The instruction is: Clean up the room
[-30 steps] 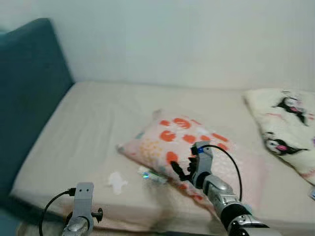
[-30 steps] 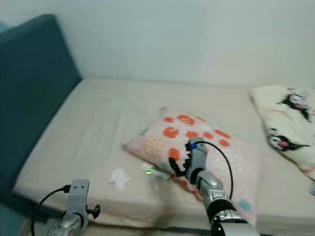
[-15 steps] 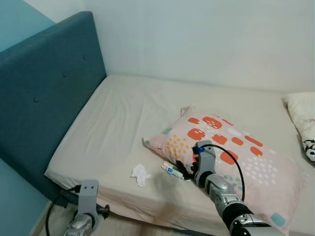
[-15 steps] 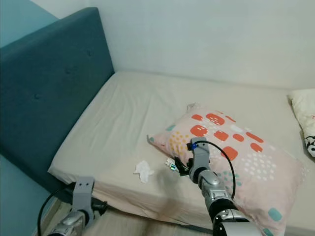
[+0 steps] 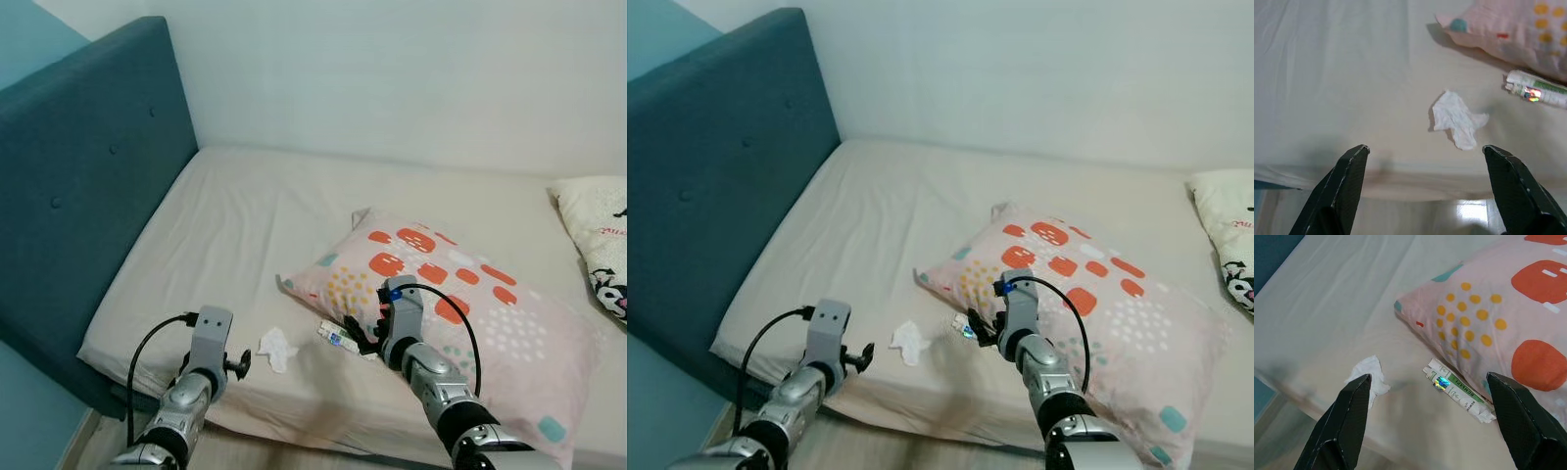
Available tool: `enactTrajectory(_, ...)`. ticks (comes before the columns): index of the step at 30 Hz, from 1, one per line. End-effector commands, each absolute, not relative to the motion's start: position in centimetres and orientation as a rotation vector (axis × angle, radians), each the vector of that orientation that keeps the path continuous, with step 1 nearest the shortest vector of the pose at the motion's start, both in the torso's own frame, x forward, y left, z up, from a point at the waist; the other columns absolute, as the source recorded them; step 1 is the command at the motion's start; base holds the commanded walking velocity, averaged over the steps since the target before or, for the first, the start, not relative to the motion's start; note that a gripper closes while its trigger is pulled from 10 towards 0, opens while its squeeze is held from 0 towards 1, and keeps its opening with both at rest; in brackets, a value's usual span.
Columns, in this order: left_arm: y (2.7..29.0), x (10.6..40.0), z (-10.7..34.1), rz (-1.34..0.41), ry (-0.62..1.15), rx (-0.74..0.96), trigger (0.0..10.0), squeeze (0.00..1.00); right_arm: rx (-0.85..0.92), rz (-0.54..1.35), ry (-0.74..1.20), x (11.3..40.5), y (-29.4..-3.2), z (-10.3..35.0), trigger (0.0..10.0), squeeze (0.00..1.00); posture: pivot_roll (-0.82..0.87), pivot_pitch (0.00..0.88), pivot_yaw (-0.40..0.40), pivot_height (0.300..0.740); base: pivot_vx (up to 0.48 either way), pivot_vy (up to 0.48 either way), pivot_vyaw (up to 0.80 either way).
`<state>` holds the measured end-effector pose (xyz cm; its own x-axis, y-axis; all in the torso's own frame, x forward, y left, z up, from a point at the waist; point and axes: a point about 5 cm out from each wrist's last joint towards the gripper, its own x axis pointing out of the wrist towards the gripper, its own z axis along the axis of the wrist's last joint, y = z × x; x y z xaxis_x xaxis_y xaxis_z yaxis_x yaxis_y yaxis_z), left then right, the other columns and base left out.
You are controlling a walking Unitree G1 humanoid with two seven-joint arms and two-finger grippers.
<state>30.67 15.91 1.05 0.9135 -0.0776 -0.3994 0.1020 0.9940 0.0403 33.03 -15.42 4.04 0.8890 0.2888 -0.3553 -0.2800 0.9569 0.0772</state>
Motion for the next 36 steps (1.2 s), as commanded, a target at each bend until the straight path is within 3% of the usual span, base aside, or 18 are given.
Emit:
enactTrajectory(1, 15.2, 30.6, 0.9, -0.092, 0.419, 0.009, 10.0, 0.00, 0.030, 0.296, 0.385, 32.5, -15.3, 3.5, 10.0, 0.00, -0.19, 0.104, -0.025, 0.670, 0.000, 0.000, 0.00)
enactTrajectory(18, 13.7, 32.2, 2.7, -0.089, 0.345, 0.025, 10.0, 0.00, 0.041, 0.230, 0.375, 31.8, -16.7, 3.1, 10.0, 0.00, -0.24, 0.111, -0.022, 0.625, 0.000, 0.000, 0.00)
enactTrajectory(27, 12.8, 33.1, 3.9, -0.106, 0.288, 0.063, 10.0, 0.00, 0.039, 0.120, 0.351, 30.6, -19.0, 2.7, 10.0, 0.00, -0.29, 0.117, -0.019, 0.595, 0.000, 0.000, 0.00)
enactTrajectory(36, 10.6, 34.6, 6.2, -0.216, 0.214, 0.057, 10.0, 0.00, 0.034, 0.083, 0.329, 29.6, -20.0, 2.8, 10.0, 0.00, -0.35, 0.133, -0.015, 0.560, 0.000, 0.000, 0.00)
